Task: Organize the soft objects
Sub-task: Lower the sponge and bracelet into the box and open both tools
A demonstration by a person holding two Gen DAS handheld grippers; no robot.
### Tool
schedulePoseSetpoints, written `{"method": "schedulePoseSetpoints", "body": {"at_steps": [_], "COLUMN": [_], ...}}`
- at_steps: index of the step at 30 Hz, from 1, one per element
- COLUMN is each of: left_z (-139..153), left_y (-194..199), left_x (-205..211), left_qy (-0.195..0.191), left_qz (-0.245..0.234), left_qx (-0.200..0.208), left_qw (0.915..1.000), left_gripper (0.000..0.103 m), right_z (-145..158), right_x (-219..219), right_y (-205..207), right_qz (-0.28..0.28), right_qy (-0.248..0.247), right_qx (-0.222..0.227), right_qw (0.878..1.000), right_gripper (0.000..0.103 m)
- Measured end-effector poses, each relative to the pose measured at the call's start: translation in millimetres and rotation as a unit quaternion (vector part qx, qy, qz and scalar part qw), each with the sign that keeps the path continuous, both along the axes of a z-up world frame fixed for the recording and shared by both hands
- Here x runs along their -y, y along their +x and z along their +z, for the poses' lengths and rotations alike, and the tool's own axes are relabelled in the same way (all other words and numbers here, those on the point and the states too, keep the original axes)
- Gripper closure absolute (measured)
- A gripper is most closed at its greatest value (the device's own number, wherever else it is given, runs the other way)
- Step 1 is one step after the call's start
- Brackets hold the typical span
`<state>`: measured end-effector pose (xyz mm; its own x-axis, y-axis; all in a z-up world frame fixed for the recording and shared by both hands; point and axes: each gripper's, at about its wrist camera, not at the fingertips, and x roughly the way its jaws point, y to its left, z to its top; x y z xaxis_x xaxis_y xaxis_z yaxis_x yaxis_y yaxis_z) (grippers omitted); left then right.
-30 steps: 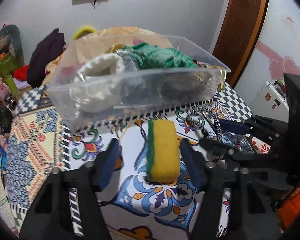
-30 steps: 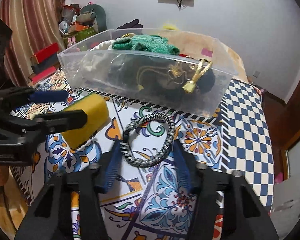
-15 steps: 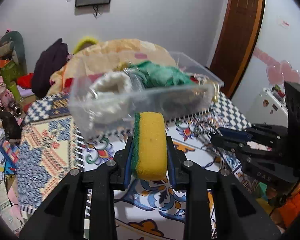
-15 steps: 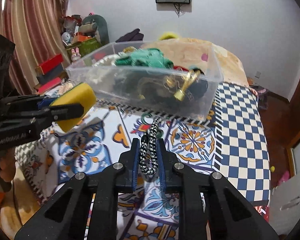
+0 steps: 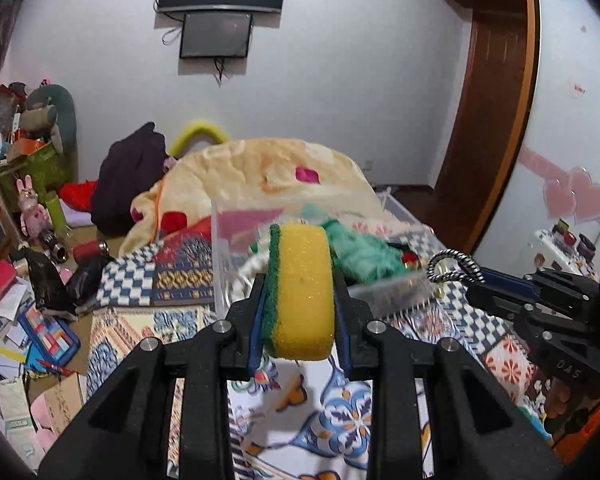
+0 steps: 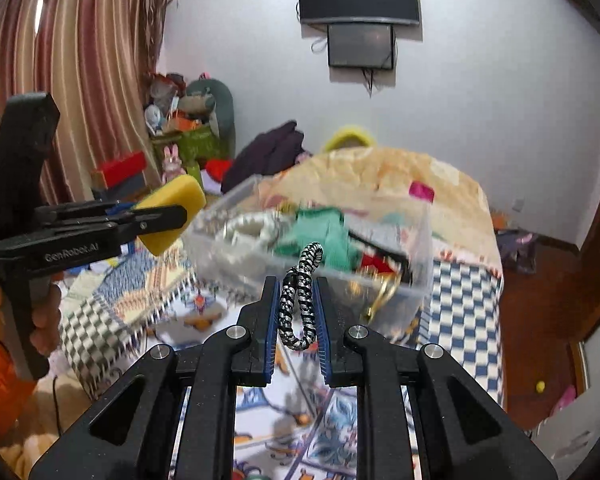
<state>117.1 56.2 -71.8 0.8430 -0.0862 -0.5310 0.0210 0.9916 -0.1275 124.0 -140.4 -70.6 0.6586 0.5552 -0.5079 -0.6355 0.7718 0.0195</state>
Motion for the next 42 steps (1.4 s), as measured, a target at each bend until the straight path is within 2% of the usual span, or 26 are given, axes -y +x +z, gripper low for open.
{"method": "schedulePoseSetpoints", "body": {"at_steps": [5, 13, 22, 26, 31, 33, 36, 39, 42], "left_z": [8, -1, -28, -42, -54, -55, -53, -50, -38], "left_y": [16, 57, 96, 108, 112, 109, 101, 93, 81], "left_x": [-6, 0, 12, 18, 19, 19, 16, 12, 9], "left_qy": [0.000, -0.003, -0.001, 0.020, 0.020, 0.016, 0.013, -0.002, -0.009], "left_qz": [0.010, 0.005, -0.007, -0.003, -0.005, -0.006, 0.000, -0.006, -0.008], "left_qx": [0.012, -0.003, -0.042, -0.061, -0.081, -0.083, -0.078, -0.080, -0.068], "left_qw": [0.9999, 1.0000, 0.9991, 0.9980, 0.9965, 0.9964, 0.9968, 0.9968, 0.9976], "left_gripper": [0.074, 0.074, 0.074, 0.074, 0.071, 0.055, 0.046, 0.043, 0.043], "right_z": [12, 18, -14, -25, -33, -33, -32, -28, -19], "right_x": [-2, -11, -25, -26, -26, -24, -19, -11, -4], "right_y": [14, 41, 74, 83, 84, 84, 85, 82, 75], "right_qz": [-0.013, -0.029, -0.046, -0.048, -0.052, -0.055, -0.061, -0.059, -0.060], "right_qy": [0.003, 0.007, -0.021, -0.030, -0.043, -0.048, -0.048, -0.039, -0.035], "right_qx": [0.023, 0.033, -0.017, -0.042, -0.055, -0.057, -0.064, -0.071, -0.060], "right_qw": [1.000, 0.999, 0.999, 0.997, 0.996, 0.996, 0.995, 0.995, 0.996], "right_gripper": [0.088, 0.088, 0.088, 0.087, 0.081, 0.069, 0.058, 0.052, 0.052]}}
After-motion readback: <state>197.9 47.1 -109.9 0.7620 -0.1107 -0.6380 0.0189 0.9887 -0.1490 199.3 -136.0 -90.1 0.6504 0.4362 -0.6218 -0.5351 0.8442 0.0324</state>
